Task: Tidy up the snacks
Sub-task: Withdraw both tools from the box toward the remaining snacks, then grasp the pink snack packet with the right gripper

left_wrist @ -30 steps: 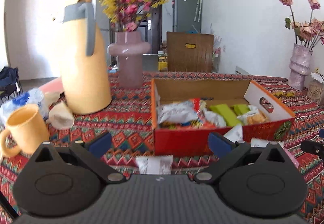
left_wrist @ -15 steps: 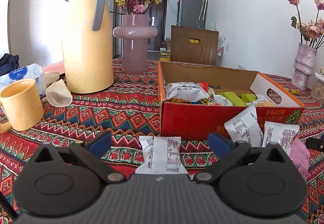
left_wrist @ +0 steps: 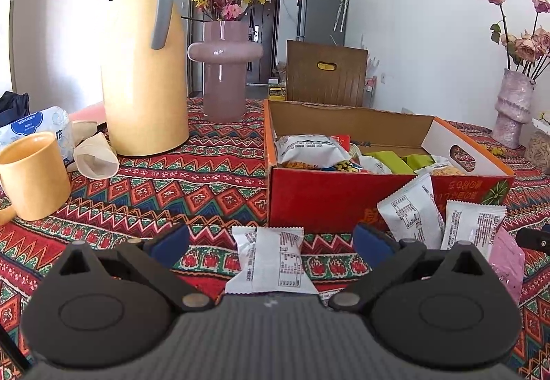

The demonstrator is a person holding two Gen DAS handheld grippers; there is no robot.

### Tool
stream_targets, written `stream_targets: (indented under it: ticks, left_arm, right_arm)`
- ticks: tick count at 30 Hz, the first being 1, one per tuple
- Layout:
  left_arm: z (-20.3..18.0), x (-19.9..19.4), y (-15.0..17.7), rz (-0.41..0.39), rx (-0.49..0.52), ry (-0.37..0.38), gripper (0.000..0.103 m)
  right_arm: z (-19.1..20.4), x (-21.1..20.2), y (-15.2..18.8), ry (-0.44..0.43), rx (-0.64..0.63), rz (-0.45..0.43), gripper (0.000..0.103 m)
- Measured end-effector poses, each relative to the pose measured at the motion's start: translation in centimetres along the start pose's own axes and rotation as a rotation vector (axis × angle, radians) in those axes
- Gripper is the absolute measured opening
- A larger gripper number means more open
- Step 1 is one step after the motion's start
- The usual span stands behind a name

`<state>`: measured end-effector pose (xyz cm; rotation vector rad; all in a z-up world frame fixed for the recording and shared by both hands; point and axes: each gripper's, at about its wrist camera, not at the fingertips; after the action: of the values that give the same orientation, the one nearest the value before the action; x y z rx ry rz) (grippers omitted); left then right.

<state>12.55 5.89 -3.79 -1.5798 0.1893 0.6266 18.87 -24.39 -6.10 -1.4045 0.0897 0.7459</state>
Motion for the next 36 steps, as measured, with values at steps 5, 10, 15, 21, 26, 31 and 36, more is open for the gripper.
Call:
stream_targets:
  ticks: [5,10,15,21,26,31,36]
  left_arm:
    - [0.1,0.0,0.0,0.001,-0.003,0.001,0.103]
    - [0.1,-0.1,0.0,-0.001,-0.007,0.006,0.103]
    - [0.2,-0.2,0.1,-0.003,-0.016,0.016,0.103]
    - [0.3,-0.3,0.1,-0.008,-0.025,0.020,0.103]
    - [0.5,-0.5,0.1,-0.009,-0.034,0.022,0.103]
    - [0.5,-0.5,0.1,-0.010,-0.037,0.025,0.103]
    - [0.5,-0.6,0.1,-0.013,-0.039,0.025,0.103]
  right_arm:
    - [0.0,0.0,0.0,-0.001,-0.003,0.001,0.103]
    - [0.8,0.1,0.1,-0.016,-0.045,0.016,0.103]
    - [1.4,0.4,-0.2,-0.036,-0.062,0.062,0.103]
    - [2.8,1.4,-0.7,-0.053,-0.119,0.139,0.103]
    - [4.2,2.5,-0.8,-0.040,-0.187,0.193,0.103]
    - [4.7,3.6,-0.2,-0.031,-0.214,0.245,0.103]
    - [4.4,4.1,-0.4,-0.042,-0.194,0.266,0.103]
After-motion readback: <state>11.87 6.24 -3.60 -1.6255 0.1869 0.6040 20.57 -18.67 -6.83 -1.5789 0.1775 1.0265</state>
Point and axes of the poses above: each gripper's, at about its wrist camera, not at the fingertips, and x roughly the way its jaws point, z to its left, y to its underside, and after that the axes turned 8 degrees about -y, right-handed
